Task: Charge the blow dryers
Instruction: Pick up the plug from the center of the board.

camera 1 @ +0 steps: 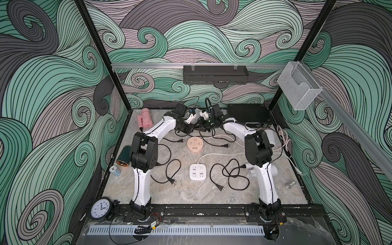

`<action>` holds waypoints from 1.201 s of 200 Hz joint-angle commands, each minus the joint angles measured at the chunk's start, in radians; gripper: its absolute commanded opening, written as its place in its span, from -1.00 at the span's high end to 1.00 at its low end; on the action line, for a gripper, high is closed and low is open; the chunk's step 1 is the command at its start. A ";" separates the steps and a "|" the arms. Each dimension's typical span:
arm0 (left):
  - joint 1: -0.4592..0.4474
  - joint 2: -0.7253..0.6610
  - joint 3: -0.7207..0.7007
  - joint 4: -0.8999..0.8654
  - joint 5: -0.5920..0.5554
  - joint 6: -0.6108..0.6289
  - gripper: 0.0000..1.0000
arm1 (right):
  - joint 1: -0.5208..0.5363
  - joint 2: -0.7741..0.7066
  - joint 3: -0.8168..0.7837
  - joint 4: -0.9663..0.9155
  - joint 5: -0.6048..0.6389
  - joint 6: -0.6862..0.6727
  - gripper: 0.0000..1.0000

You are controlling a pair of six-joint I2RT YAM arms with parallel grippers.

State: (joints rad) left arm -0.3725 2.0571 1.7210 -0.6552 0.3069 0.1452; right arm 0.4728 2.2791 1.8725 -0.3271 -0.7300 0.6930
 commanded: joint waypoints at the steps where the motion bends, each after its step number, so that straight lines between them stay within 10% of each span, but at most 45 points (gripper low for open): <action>1: -0.010 -0.018 0.035 -0.027 0.008 0.014 0.94 | 0.009 0.014 0.007 0.029 -0.025 0.017 0.77; 37: -0.007 -0.029 0.035 -0.026 -0.019 -0.009 0.80 | 0.009 -0.020 -0.033 0.092 -0.014 0.030 0.80; 85: 0.011 -0.067 0.043 -0.014 -0.013 -0.051 -0.13 | 0.010 -0.071 -0.123 0.246 0.013 0.089 0.82; 123: 0.073 -0.167 -0.053 0.046 0.083 -0.141 -0.24 | 0.009 -0.129 -0.190 0.360 0.038 0.109 0.82; 162: 0.191 -0.284 -0.319 0.479 0.378 -0.657 -0.13 | 0.010 -0.208 -0.303 0.568 0.065 0.177 0.81; 240: 0.133 -0.370 -0.632 1.148 0.289 -1.298 -0.12 | 0.015 -0.329 -0.511 0.979 0.216 0.288 0.80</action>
State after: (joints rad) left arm -0.2085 1.7180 1.0866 0.2104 0.5991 -0.8921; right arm 0.4778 2.0006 1.3994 0.4603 -0.5877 0.9363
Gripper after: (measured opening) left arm 0.557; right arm 0.184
